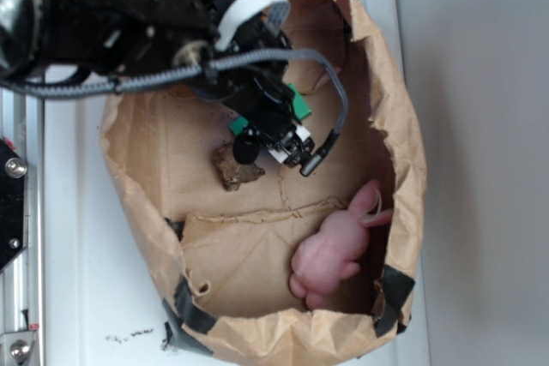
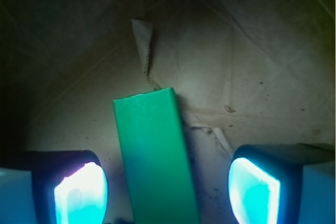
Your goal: Grab the green block.
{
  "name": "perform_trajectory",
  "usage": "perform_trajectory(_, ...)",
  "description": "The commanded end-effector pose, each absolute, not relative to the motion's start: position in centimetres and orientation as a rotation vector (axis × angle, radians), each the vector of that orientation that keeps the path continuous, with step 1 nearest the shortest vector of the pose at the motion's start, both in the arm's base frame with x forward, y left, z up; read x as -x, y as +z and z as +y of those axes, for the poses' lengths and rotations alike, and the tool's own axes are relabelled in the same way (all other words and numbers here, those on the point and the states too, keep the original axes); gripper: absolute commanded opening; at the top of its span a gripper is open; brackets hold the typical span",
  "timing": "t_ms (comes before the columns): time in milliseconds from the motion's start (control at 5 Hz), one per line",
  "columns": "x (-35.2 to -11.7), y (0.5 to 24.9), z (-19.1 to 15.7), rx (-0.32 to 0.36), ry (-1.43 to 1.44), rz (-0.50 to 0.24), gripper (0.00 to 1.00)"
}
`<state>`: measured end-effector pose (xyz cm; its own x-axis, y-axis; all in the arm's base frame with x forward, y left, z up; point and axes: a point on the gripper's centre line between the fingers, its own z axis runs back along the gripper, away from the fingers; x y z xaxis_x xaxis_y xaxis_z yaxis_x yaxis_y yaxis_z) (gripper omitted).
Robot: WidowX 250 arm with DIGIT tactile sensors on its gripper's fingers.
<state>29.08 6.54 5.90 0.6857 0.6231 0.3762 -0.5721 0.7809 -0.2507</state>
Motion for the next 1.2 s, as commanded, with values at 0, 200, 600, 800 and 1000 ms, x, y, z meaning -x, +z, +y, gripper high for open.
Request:
perform_trajectory(0, -29.1, 6.3, 6.1, 0.097, 0.645, -0.54, 1.0)
perform_trajectory(200, -29.2, 5.6, 5.9, 0.08, 0.637, -0.545, 1.0)
perform_trajectory(600, -29.2, 5.1, 5.3, 0.064, 0.629, -0.54, 1.0)
perform_trajectory(800, -29.1, 4.3, 4.8, 0.05, 0.624, -0.541, 1.0)
perform_trajectory(1000, -28.9, 4.0, 4.4, 0.049, 0.609, -0.537, 1.0)
